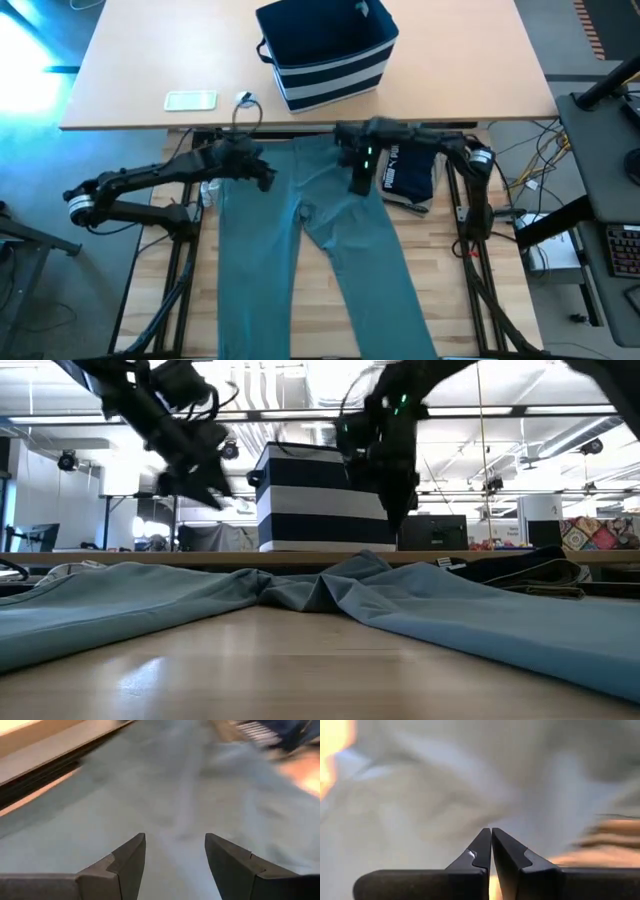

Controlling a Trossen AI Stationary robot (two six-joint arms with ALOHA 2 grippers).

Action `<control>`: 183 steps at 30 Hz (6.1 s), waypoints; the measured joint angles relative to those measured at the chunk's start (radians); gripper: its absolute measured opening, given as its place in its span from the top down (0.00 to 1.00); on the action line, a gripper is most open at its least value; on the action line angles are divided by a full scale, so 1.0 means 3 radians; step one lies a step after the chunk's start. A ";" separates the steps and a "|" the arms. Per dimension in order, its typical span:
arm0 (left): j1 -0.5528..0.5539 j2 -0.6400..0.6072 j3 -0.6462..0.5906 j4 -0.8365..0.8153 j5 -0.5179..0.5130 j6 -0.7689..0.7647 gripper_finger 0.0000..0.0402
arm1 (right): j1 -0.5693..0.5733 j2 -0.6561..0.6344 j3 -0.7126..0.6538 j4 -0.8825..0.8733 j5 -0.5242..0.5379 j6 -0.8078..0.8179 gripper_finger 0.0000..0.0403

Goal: Fold Laundry from Bin
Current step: Fold the blue pants

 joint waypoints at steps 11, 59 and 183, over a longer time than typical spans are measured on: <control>-0.0944 0.0956 -0.0281 0.1462 0.0431 0.0100 0.53 | 0.1333 -0.0368 -0.0711 0.0576 0.0144 0.1881 0.97; -0.1057 0.2520 0.1506 -0.0206 0.0776 0.2627 0.48 | 0.2777 -0.1861 -0.1211 -0.0260 0.1814 0.4080 0.97; -0.1267 0.2522 0.1288 -0.0224 -0.0436 0.0669 1.00 | 0.2519 -0.0728 -0.2318 0.2606 0.0489 0.2882 0.97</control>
